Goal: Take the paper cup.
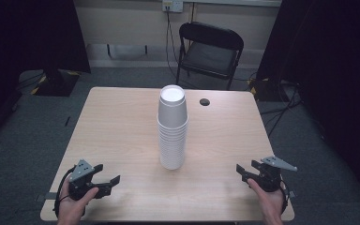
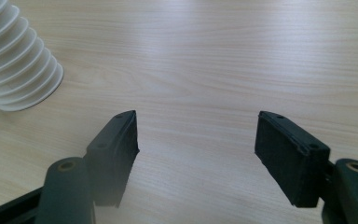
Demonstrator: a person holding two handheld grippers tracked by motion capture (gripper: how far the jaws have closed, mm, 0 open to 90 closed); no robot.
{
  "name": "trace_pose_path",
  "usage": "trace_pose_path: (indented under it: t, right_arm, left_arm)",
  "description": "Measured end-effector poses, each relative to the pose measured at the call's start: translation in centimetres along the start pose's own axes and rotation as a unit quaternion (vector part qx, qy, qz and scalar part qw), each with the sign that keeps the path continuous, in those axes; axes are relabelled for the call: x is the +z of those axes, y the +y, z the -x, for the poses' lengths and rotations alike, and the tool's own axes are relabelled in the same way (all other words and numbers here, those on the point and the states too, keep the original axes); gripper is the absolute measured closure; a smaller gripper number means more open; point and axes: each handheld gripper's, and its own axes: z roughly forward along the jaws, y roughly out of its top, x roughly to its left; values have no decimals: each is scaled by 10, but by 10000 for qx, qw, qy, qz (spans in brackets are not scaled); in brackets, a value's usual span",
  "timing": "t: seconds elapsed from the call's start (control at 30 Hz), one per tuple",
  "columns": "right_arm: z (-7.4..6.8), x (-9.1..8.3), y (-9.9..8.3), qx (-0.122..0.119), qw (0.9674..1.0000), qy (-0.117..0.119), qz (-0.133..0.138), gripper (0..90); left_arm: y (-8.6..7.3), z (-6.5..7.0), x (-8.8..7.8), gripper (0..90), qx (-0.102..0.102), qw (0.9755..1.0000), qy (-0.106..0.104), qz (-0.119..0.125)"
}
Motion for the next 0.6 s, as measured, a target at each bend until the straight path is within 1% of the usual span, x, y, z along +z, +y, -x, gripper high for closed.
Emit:
trace_pose_path:
  t: [0.07, 0.1, 0.17, 0.2, 0.27, 0.3, 0.33, 0.37, 0.43, 0.53, 0.6]
  right_arm:
    - [-2, 1, 0, -30, 9999, 98, -53, 288]
    - [-2, 2, 0, -43, 9999, 121, -78, 262]
    - [-2, 3, -1, -17, 9997, 224, -123, 263]
    - [-3, 3, -1, -13, 9997, 219, -121, 259]
    - [-5, 3, -1, -55, 9995, 292, -146, 259]
    - [-6, 3, 0, -74, 9994, 306, -116, 259]
    - [-8, 4, 1, -132, 9993, 342, -109, 259]
    - [-8, 4, 1, -132, 9993, 342, -109, 259]
    - [-11, 5, 2, -218, 9991, 365, -88, 259]
    - [-14, 6, 2, -301, 9991, 300, -9, 253]
    - [-16, 7, 3, -279, 9988, 393, -59, 249]
  left_arm:
    - [0, 0, 0, 161, -41, 10000, 14, 29]
    - [0, 0, 0, 161, -51, 10000, 11, 30]
    - [1, -1, 0, 162, -71, 10000, 49, 33]
    - [1, -1, -1, 162, -79, 9999, 57, 33]
    - [1, -2, 0, 163, -103, 9999, 78, 32]
    - [1, -2, 0, 163, -103, 9999, 83, 28]
    - [2, -1, 0, 163, -102, 9999, 82, 46]
    - [2, -1, 0, 163, -102, 9999, 82, 46]
    - [2, -1, 1, 164, -87, 9999, 80, 23]
    - [2, 0, 3, 164, -92, 9999, 54, 0]
    - [2, -1, 3, 164, -80, 10000, 39, -35]
